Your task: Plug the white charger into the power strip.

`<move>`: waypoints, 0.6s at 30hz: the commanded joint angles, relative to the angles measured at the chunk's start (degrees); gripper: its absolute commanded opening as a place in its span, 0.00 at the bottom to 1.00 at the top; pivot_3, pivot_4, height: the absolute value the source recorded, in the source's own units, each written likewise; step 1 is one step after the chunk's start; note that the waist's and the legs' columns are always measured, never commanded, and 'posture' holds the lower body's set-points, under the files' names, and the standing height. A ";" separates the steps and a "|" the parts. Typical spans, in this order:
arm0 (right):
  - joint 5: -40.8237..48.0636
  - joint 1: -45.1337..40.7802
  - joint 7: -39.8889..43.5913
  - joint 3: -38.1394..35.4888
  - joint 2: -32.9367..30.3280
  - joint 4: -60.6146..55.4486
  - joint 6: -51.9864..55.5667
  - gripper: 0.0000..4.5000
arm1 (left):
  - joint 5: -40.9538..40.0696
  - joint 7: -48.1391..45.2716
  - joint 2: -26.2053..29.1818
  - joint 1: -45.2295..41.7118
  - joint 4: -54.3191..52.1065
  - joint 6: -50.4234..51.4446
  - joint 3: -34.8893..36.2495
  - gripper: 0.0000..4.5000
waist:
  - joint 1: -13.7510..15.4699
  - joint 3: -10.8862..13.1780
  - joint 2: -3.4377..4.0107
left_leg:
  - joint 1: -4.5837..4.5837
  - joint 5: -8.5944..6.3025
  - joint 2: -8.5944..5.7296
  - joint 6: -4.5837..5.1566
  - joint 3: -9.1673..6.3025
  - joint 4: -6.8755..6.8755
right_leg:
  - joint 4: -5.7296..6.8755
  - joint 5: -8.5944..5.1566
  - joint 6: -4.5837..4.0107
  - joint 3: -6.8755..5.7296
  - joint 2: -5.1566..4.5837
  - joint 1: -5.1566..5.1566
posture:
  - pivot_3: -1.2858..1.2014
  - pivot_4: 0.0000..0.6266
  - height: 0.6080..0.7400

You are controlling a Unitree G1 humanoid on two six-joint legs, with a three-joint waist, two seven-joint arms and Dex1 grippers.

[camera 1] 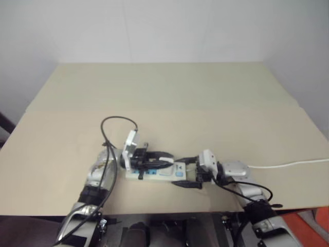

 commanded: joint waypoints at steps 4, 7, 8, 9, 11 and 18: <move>-1.78 1.65 0.40 1.68 -0.65 1.65 0.84 0.76 | -0.89 0.99 -0.02 1.66 -1.00 -0.34 0.79 0.22 | 0.26 0.00 0.00 | 0.00 0.00 0.00 0.00 0.00 -0.01 | -0.01 0.00 0.00 0.00 0.00 0.00 | 0.52 0.24 1.00; -1.74 1.59 0.53 1.73 -0.54 1.81 0.70 0.76 | -0.10 -0.15 1.11 3.35 -1.98 -1.33 -0.19 0.22 | 0.28 0.00 0.00 | 0.00 0.00 0.01 0.00 0.00 -0.02 | -0.01 0.00 0.00 0.00 0.00 -0.01 | 0.52 0.24 1.00; -1.75 1.53 0.56 1.73 -0.52 1.91 0.58 0.76 | 0.38 -0.43 1.31 3.85 -2.02 -1.99 -0.58 0.22 | 0.26 -0.01 0.01 | 0.01 0.00 0.01 0.00 0.00 -0.03 | -0.01 0.00 0.00 0.00 0.01 -0.01 | 0.52 0.24 1.00; -1.77 1.43 0.60 1.72 -0.48 2.08 0.34 0.76 | 0.96 -0.13 1.22 4.36 -1.96 -3.05 -0.75 0.22 | 0.21 -0.02 0.01 | 0.02 0.00 0.01 0.00 0.01 -0.04 | -0.02 0.00 -0.01 0.00 0.01 -0.01 | 0.52 0.24 1.00; -1.76 1.41 0.68 1.72 -0.51 2.10 0.08 0.76 | 1.53 0.90 0.85 5.07 -1.78 -4.47 -0.76 0.22 | 0.18 -0.05 0.01 | 0.05 0.00 0.02 0.00 0.02 -0.09 | -0.04 0.00 -0.01 0.01 0.01 0.00 | 0.52 0.24 1.00; -1.59 1.52 0.88 1.67 -0.65 2.10 -0.23 0.76 | 3.45 1.56 1.23 6.03 -0.13 -8.58 -2.30 0.22 | 0.26 -0.07 0.03 | 0.85 -0.06 0.08 0.10 -0.01 -0.36 | -0.62 0.00 -0.04 -0.08 0.06 1.00 | 0.52 0.24 1.00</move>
